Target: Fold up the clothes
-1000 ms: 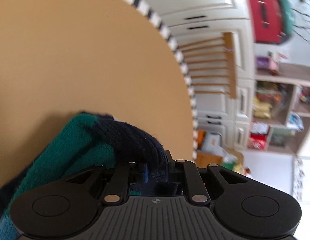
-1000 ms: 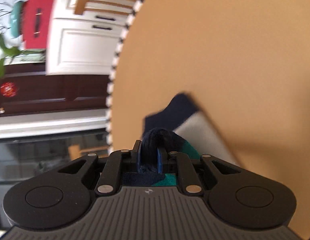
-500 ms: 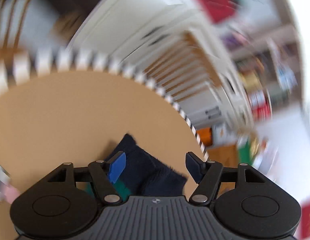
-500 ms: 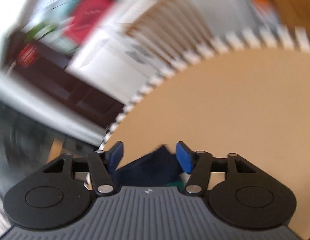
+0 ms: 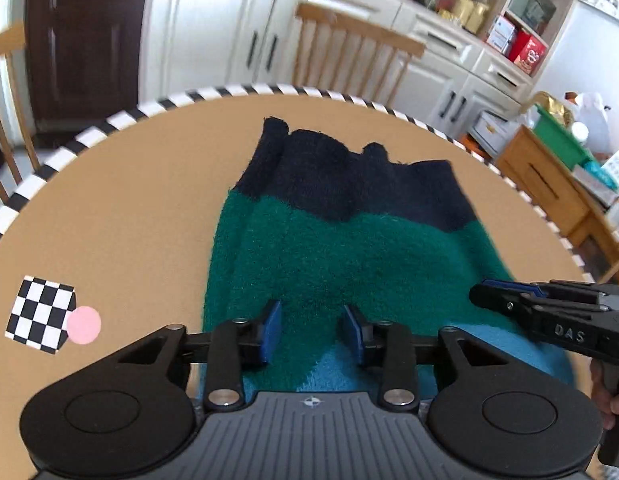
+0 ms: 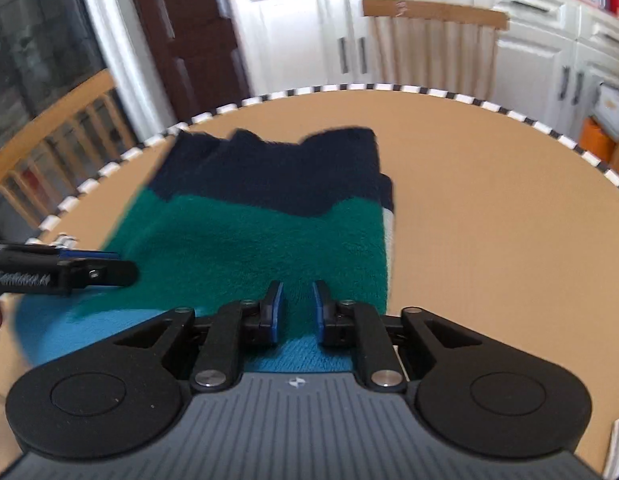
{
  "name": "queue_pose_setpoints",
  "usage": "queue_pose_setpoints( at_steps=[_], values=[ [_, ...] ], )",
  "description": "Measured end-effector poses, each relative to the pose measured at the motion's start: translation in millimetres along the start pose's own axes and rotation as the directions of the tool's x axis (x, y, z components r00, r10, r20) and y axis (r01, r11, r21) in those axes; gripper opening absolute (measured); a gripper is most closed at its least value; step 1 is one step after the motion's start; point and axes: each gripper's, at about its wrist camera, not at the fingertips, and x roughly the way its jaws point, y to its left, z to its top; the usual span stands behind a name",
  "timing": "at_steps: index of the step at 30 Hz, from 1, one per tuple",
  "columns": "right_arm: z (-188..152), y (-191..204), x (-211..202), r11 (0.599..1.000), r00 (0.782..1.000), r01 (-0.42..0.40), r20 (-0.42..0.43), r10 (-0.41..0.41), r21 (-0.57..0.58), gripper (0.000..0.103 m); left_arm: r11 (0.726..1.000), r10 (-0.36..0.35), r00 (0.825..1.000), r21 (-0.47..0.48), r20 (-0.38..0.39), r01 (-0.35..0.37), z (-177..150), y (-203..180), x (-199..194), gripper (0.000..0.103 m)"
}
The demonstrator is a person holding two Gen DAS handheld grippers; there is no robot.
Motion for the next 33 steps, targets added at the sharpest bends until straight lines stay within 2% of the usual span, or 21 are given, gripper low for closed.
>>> queue_pose_setpoints(
  at_steps=[1,2,3,5,7,9,11,14,17,20,22,25,27,28,29,30,33],
  values=[
    [2.9,-12.9,-16.6,0.997,0.997,-0.064,0.036,0.062,0.051,0.040,0.997,-0.042,0.999,-0.070,-0.005,0.042,6.1,11.2,-14.0,0.067],
    [3.1,-25.1,-33.7,0.990,0.992,-0.113,0.069,0.108,0.083,0.051,0.987,-0.080,0.997,-0.142,0.010,0.081,13.2,21.8,-27.3,0.090],
    [-1.2,-36.1,-51.5,0.987,0.987,-0.138,0.092,0.130,0.088,0.061,0.973,-0.116,0.993,-0.197,0.027,0.119,17.2,32.7,-40.6,0.095],
    [-15.7,-52.7,-73.1,0.984,0.985,-0.158,0.083,0.151,0.082,0.060,0.949,-0.185,0.982,-0.252,0.045,0.190,15.2,51.4,-63.3,0.095],
    [-33.0,-67.0,-88.4,0.984,0.986,-0.165,0.048,0.162,0.070,0.060,0.937,-0.246,0.969,-0.252,0.013,0.241,5.2,58.3,-72.6,0.096],
    [-53.2,-75.2,-97.7,0.985,0.987,-0.163,0.011,0.163,0.050,0.062,0.939,-0.284,0.959,-0.207,-0.013,0.275,-14.5,61.9,-76.5,0.097],
    [-69.4,-71.9,-103.4,0.984,0.984,-0.175,-0.015,0.175,0.021,0.062,0.942,-0.303,0.953,-0.153,-0.006,0.299,-43.5,65.3,-75.1,0.097],
    [-76.2,-64.9,-90.0,0.979,0.979,-0.205,-0.012,0.206,0.008,0.062,0.950,-0.308,0.951,-0.050,0.034,0.310,-79.8,64.1,-74.2,0.094],
    [-74.3,-50.7,-79.1,0.969,0.970,-0.244,-0.001,0.244,-0.034,0.062,0.957,-0.277,0.959,0.112,0.058,0.269,-91.1,52.7,-72.3,0.087],
    [-67.7,-35.2,-78.6,0.946,0.958,-0.280,0.011,0.286,-0.160,0.063,0.935,-0.259,0.964,0.267,0.060,0.235,-90.7,41.1,-70.2,0.085],
    [-59.3,-24.8,-69.5,0.926,0.962,-0.264,-0.008,0.272,-0.269,0.070,0.916,-0.266,0.963,0.322,0.044,0.238,-85.9,40.2,-67.4,0.085],
    [-53.6,-17.2,-52.6,0.898,0.964,-0.262,-0.045,0.264,-0.353,0.073,0.910,-0.295,0.956,0.306,0.000,0.281,-76.1,42.3,-53.5,0.086],
    [-51.5,-14.9,-48.1,0.888,0.958,-0.282,-0.054,0.283,-0.364,0.073,0.892,-0.328,0.944,0.323,-0.020,0.317,-71.1,38.6,-45.3,0.083],
    [-49.6,-13.6,-45.0,0.887,0.955,-0.294,-0.065,0.290,-0.356,0.068,0.882,-0.342,0.939,0.335,-0.026,0.331,-69.4,36.0,-41.1,0.079],
    [-47.1,-13.0,-40.8,0.894,0.954,-0.299,-0.081,0.289,-0.335,0.062,0.878,-0.351,0.936,0.338,-0.029,0.339,-67.7,34.9,-36.7,0.063],
    [-43.6,-13.7,-37.0,0.903,0.953,-0.303,-0.100,0.286,-0.303,0.052,0.876,-0.364,0.931,0.329,-0.031,0.354,-65.3,36.0,-32.8,0.048],
    [-29.6,-24.8,-41.9,0.926,0.934,-0.347,-0.137,0.329,-0.148,0.037,0.883,-0.413,0.910,0.222,-0.050,0.413,-53.5,48.2,-33.3,0.036]
  ],
)
